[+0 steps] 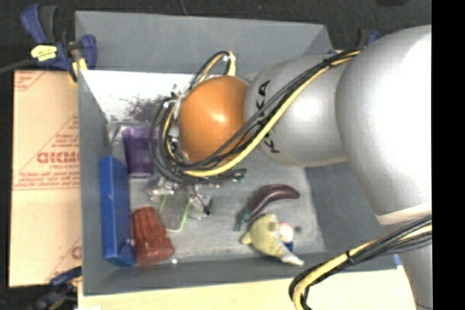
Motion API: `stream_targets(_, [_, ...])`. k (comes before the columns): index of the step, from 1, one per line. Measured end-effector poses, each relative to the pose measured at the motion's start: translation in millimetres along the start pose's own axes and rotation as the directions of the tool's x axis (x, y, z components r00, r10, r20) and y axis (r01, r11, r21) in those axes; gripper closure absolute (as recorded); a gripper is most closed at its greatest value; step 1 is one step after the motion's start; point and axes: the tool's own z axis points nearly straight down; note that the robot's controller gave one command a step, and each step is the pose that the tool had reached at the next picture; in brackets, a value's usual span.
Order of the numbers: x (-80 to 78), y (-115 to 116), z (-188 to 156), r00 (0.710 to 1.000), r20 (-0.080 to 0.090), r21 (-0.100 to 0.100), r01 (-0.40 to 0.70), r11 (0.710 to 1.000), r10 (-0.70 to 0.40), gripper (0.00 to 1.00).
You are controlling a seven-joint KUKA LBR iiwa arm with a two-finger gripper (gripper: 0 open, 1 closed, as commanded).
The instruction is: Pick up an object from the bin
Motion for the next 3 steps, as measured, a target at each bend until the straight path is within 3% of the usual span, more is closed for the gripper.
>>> stream_targets(1, [0.0,0,0,1.0,0.0,0.0,-0.001,1.0,0.001,1.0])
stream_targets(2, [2.1,2,-22,1.0,-0.007,-0.008,-0.001,1.0,0.001,1.0])
stream_targets(3, [1.2,1,-69,1.0,-0.004,-0.006,-0.003,1.0,0.003,1.0])
